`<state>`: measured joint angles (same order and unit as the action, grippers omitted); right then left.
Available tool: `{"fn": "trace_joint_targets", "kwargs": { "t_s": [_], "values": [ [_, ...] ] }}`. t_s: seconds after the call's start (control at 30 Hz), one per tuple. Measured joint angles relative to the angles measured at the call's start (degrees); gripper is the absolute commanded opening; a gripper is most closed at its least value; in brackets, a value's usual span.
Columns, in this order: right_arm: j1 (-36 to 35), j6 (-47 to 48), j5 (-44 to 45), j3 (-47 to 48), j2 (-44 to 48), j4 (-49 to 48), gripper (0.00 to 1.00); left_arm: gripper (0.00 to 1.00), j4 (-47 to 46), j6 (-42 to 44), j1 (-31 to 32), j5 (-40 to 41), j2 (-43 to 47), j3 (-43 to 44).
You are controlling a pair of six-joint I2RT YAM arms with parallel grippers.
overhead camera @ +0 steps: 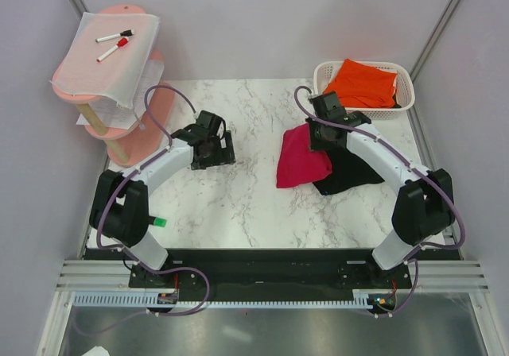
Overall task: Fold and stack the t-shirts
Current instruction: Put the neatly folded tshirt into the corner of the board with the right arm
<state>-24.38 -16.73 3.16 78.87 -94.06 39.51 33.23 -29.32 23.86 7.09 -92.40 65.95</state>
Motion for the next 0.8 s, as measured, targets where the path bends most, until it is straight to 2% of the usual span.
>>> {"fn": "trace_joint_targets", "kwargs": {
  "t_s": [0.4, 0.8],
  "values": [
    [6.2, 3.6, 3.5, -0.4, 4.1, 6.5, 0.27, 1.0, 0.5, 0.0, 0.0, -0.2, -1.5, 0.4],
    [8.9, 5.5, 10.7, 3.8, 3.7, 11.2, 0.27, 1.0, 0.6, 0.0, 0.0, -0.9, -3.9, 0.8]
  ]
}}
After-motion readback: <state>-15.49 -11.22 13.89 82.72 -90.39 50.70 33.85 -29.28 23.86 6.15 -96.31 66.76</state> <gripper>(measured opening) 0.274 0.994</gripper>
